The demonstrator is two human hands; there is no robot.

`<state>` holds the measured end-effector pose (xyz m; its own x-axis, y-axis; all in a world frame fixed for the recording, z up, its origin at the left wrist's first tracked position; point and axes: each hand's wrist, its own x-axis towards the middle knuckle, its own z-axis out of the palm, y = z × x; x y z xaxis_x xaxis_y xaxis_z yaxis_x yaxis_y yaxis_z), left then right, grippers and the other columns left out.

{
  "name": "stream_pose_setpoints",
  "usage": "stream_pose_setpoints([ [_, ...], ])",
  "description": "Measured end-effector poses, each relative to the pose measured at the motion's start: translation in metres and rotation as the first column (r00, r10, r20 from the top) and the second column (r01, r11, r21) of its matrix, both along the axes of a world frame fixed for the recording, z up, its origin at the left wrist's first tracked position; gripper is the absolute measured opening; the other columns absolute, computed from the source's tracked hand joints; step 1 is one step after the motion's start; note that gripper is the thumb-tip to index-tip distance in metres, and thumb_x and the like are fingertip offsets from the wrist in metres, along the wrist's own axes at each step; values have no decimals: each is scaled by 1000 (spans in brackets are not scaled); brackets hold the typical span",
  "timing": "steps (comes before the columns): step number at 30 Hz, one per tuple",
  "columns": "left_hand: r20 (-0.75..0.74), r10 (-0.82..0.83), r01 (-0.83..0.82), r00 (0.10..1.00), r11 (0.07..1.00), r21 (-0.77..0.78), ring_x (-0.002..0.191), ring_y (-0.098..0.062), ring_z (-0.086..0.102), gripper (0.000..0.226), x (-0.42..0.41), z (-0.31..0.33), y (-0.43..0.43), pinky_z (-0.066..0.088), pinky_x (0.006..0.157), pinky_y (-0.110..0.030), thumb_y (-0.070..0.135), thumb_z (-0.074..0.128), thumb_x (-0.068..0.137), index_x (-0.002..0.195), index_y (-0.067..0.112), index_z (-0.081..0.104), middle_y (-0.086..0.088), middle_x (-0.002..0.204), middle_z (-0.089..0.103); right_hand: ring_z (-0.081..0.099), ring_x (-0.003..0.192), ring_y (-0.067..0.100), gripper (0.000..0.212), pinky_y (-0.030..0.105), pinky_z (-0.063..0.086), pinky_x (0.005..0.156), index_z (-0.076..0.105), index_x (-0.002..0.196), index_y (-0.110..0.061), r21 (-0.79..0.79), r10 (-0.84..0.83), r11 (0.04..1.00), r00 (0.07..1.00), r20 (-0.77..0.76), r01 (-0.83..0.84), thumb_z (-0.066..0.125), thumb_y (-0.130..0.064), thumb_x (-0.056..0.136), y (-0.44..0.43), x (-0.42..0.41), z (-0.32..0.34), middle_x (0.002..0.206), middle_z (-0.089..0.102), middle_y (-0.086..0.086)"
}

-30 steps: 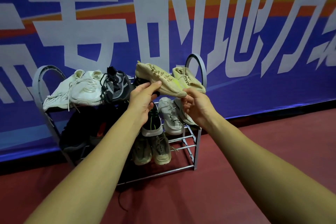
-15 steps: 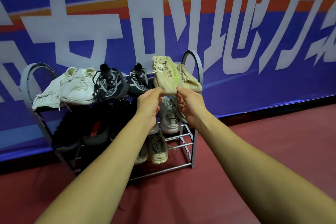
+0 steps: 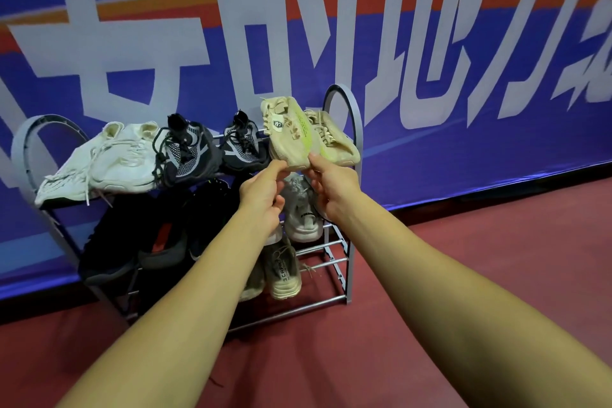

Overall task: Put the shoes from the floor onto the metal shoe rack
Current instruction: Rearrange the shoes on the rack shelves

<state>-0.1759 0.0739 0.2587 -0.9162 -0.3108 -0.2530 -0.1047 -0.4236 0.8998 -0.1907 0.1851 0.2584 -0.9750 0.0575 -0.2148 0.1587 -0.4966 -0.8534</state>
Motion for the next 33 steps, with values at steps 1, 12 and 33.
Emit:
stream_pose_setpoints([
  [1, 1, -14, 14, 1000, 1000, -10, 60, -4, 49, 9, 0, -1, -2, 30, 45, -17, 20, 77, 80, 84, 17, 70, 3, 86, 74, 55, 41, 2, 26, 14, 38, 36, 72, 98, -9, 39, 7, 999, 1000, 2, -7, 76, -32, 88, 0, -1, -2, 78, 70, 3],
  [12, 8, -81, 81, 997, 980, -184, 66, -5, 57, 9, 29, -16, -45, 34, 53, -19, 28, 75, 84, 89, 22, 72, 8, 80, 72, 52, 49, 7, 57, 15, 37, 41, 72, 104, 3, 354, 141, 930, 985, -104, -96, 56, -51, 95, 5, 18, -9, 86, 72, 12],
  [33, 55, 137, -61, 989, 716, -695, 67, -13, 57, 13, 116, -72, -213, 42, 51, -17, 21, 69, 91, 80, 14, 71, -3, 78, 68, 65, 61, 15, 36, 38, 58, 78, 73, 75, -10, 832, 580, 426, 813, 50, -355, 65, -45, 77, -172, 62, -73, 71, 76, 6],
])
